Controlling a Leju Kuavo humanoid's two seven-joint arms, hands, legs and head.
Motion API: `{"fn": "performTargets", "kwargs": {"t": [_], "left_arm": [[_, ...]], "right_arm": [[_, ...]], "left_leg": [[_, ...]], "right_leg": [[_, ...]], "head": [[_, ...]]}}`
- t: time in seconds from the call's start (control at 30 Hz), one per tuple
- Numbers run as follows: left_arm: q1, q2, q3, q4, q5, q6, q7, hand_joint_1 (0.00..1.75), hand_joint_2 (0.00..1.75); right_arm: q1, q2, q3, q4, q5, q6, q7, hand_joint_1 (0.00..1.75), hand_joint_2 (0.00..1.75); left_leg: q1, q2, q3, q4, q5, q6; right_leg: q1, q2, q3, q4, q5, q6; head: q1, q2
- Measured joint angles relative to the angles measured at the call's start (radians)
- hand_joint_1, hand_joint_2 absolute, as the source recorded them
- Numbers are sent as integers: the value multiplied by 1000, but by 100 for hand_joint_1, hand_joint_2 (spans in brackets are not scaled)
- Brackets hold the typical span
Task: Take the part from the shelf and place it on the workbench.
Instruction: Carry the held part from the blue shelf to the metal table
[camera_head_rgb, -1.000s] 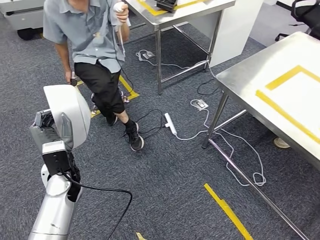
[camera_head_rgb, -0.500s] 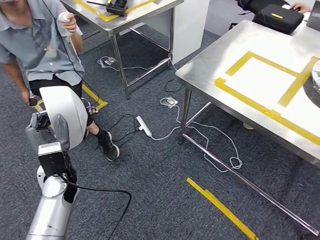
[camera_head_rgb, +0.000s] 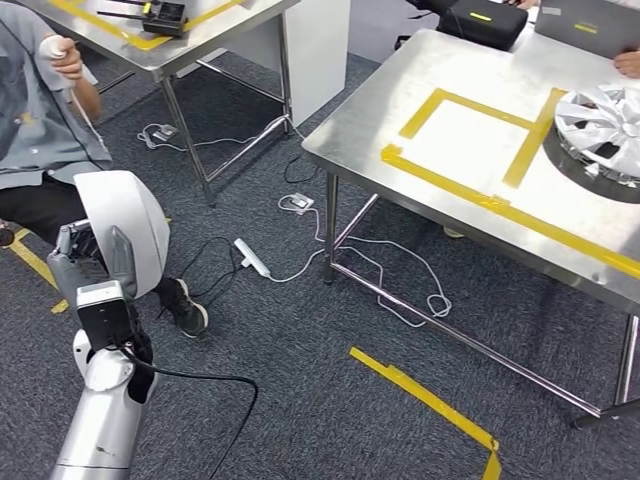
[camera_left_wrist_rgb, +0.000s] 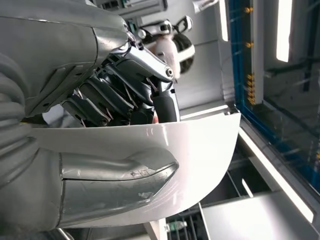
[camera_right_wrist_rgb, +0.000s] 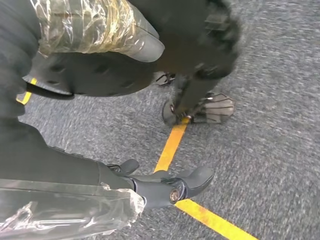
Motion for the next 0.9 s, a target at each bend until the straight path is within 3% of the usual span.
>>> {"fn": "performTargets", "kwargs": {"t": [0.03, 0.1, 0.17, 0.23, 0.3, 0.33, 0.37, 0.43, 0.47, 0.53, 0.57, 0.6, 0.67, 0.73, 0.8, 0.83, 0.87, 0.9], "left_arm": [[0, 0, 1, 0, 0, 0, 0, 175, 175], [-1, -1, 1, -1, -1, 0, -1, 175, 175], [-3, -1, 2, -2, -3, 0, -2, 175, 175], [-1, 1, 3, -3, -3, 1, -3, 175, 175], [5, 4, 4, -3, -3, 2, -3, 175, 175], [6, 5, 5, -3, -3, 2, -3, 175, 175], [6, 5, 5, -3, -3, 3, -3, 175, 175], [6, 6, 6, -3, -4, 3, -3, 175, 175], [5, 6, 6, -3, -4, 3, -3, 175, 175], [5, 6, 7, -3, -5, 3, -4, 175, 175], [5, 5, 6, -3, -6, 3, -4, 175, 175], [5, 4, 6, -3, -7, 3, -5, 175, 175], [3, 2, 8, -3, -7, 3, -5, 175, 175], [4, 1, 10, -4, -7, 3, -6, 175, 175], [7, 2, 12, -4, -7, 3, -6, 175, 175], [8, 2, 12, -4, -7, 3, -6, 175, 175], [8, 2, 12, -4, -7, 4, -6, 175, 175], [8, 2, 13, -4, -7, 4, -6, 175, 175]], "right_arm": [[-1, 0, 0, 0, 0, 0, 0, 0, 175], [1, 0, 0, 0, 0, 0, 0, 0, 175], [2, 1, 0, 0, 0, 0, 0, 0, 175], [0, 1, 0, 0, 0, 0, 0, 0, 175], [-2, 1, 0, 0, 0, 1, 0, 0, 175], [-1, 1, 0, 0, 0, 2, 0, 0, 175], [0, 1, 0, 0, 0, 2, 0, 0, 175], [0, 2, 0, 0, 1, 2, 0, 0, 175], [-1, 2, 0, 0, 1, 2, 0, 0, 175], [-1, 2, 0, 0, 1, 2, 0, 0, 175], [0, 2, 0, 0, 1, 2, 0, 0, 175], [3, 2, 0, 0, 1, 1, 1, 0, 175], [6, 1, 0, 0, 1, 0, 1, 0, 175], [3, 1, 0, 0, 1, 0, 1, 0, 175], [0, 1, 0, 0, 1, 0, 1, 0, 175], [1, 1, 0, 0, 1, 0, 1, 0, 175], [2, 1, 0, 0, 1, 0, 1, 0, 175], [3, 1, 0, 0, 1, 0, 1, 0, 175]], "left_leg": [[-2, 11, 2, -1, -2, -4], [-1, 26, 10, -1, -8, -15], [3, -11, 1, 39, -39, -25], [6, -67, -52, 155, -100, -31], [7, -85, -111, 262, -133, -34], [7, -87, -122, 272, -121, -33], [7, -89, -115, 243, -87, -32], [10, -123, -69, 122, -5, -28], [13, -144, -48, 65, 17, -26], [14, -169, -29, 14, 22, -20], [14, -161, -27, 8, 20, -16], [14, -151, -26, 6, 22, -10], [16, -127, -21, 0, 24, 3], [14, -101, -19, -3, 22, 12], [11, -73, -18, -2, 19, 15], [11, -59, -17, -2, 17, 15], [11, -47, -14, -2, 15, 14], [11, -38, -10, -2, 12, 12]], "right_leg": [[4, 1, 3, -5, -4, -4], [1, 27, 6, -11, -1, -14], [-7, 51, 15, -21, 3, -24], [-13, 75, 19, -24, 3, -29], [-13, 104, 21, -23, 2, -31], [-13, 120, 22, -22, 2, -30], [-14, 135, 24, -21, 1, -30], [-14, 164, 26, -16, -2, -25], [-13, 177, 23, -11, -4, -21], [-14, 197, 12, -7, -3, -10], [-16, 207, 7, -8, -1, -4], [-17, 206, 2, -8, -1, 2], [-14, 159, -21, 27, -22, 12], [-14, 100, -78, 139, -76, 18], [-17, 85, -143, 260, -118, 22], [-18, 83, -155, 279, -115, 23], [-18, 80, -144, 257, -92, 23], [-17, 74, -114, 198, -58, 21]], "head": [[-1, 0], [-3, 0], [-7, 0], [-13, 0], [-14, 0], [-14, 0], [-14, 0], [-14, 0], [-14, 0], [-14, 0], [-14, 0], [-14, 0], [-7, 0], [1, 0], [1, 0], [1, 0], [1, 0], [1, 0]]}}
